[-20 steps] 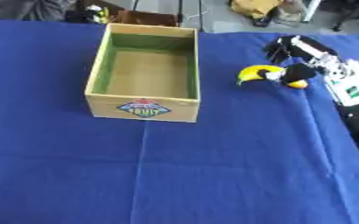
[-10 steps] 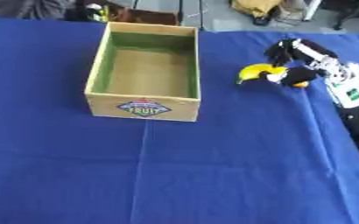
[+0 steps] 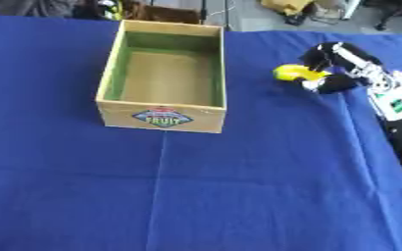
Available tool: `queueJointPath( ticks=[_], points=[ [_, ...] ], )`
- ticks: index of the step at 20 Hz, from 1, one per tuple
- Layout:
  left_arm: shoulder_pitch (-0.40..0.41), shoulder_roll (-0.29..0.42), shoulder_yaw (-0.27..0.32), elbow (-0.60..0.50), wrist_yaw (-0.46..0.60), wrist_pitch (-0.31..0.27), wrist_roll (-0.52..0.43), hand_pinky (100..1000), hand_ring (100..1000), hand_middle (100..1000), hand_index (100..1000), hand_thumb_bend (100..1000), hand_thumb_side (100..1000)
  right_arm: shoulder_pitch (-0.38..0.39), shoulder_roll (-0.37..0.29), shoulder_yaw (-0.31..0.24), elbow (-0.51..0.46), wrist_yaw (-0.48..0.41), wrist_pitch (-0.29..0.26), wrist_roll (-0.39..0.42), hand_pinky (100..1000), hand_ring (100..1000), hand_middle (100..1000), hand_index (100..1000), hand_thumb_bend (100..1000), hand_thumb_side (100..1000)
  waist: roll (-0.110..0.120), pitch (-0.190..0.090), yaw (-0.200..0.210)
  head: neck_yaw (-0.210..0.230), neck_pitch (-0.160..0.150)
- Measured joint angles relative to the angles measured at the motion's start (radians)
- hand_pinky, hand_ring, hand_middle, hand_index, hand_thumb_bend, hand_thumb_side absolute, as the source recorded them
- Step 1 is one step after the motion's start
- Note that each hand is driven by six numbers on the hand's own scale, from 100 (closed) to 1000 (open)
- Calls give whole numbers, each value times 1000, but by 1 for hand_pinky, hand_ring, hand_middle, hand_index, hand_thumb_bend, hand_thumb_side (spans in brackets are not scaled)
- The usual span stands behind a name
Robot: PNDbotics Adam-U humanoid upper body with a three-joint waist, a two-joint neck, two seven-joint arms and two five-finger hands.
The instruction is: Pick up objects on the table and place them in the box.
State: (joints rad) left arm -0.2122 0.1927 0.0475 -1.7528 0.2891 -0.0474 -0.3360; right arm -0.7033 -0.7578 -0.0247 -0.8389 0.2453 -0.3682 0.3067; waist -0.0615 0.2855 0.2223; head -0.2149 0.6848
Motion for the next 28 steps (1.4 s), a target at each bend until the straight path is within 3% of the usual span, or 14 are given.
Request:
queueJointPath(
  ticks=[3,18,28],
  points=[
    [0,0,0,0,0,0,0,652,712,623,705,248,1000,1,0,0,-1,12,-5,-12,742,743,671,772,406,206,-1,2,0,0,0],
    [0,0,0,0,-6,0,0,653,713,622,705,248,1000,-1,-7,-6,-52,36,-16,-37,746,737,669,772,401,201,-7,4,1,1,8],
    [0,0,0,0,-7,-1,0,653,713,622,705,244,1000,0,-12,-6,-37,73,-14,-38,766,763,682,774,399,202,-2,10,18,1,8]
  ],
)
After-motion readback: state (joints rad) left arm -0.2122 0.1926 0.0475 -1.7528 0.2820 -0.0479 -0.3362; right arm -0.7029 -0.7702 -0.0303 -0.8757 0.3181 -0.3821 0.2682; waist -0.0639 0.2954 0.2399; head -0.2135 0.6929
